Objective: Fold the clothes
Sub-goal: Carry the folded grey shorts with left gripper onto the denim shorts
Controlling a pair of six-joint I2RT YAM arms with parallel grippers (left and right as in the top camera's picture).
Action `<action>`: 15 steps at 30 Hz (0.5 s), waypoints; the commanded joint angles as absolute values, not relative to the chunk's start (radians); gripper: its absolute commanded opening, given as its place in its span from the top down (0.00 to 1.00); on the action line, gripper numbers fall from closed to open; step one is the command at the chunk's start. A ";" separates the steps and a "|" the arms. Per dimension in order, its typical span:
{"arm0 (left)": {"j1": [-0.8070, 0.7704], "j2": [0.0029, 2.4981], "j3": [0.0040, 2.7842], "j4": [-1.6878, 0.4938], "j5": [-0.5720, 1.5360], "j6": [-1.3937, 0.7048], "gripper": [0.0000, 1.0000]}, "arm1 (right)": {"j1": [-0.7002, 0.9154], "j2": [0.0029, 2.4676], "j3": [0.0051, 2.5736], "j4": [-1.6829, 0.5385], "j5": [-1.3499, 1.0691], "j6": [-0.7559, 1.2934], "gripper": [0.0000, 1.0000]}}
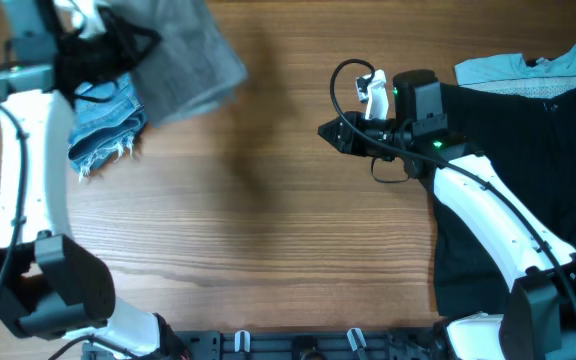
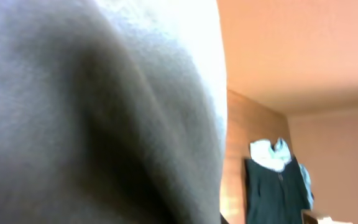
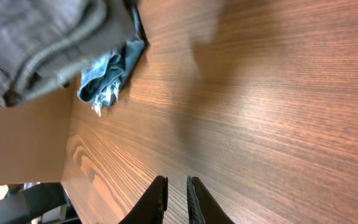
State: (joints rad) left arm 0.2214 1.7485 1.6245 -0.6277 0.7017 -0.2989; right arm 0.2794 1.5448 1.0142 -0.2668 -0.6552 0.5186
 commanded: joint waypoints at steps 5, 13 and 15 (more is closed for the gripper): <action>0.409 1.805 1.633 -0.669 0.543 -0.212 0.96 | 0.281 1.537 1.014 -0.287 -0.671 0.498 0.85; 0.523 1.960 1.633 -0.694 0.470 -0.213 0.00 | 0.281 1.536 1.014 -0.287 -0.676 0.518 0.85; 0.537 1.984 1.633 -0.728 0.458 -0.212 0.00 | 0.281 1.536 1.014 -0.284 -0.676 0.527 0.85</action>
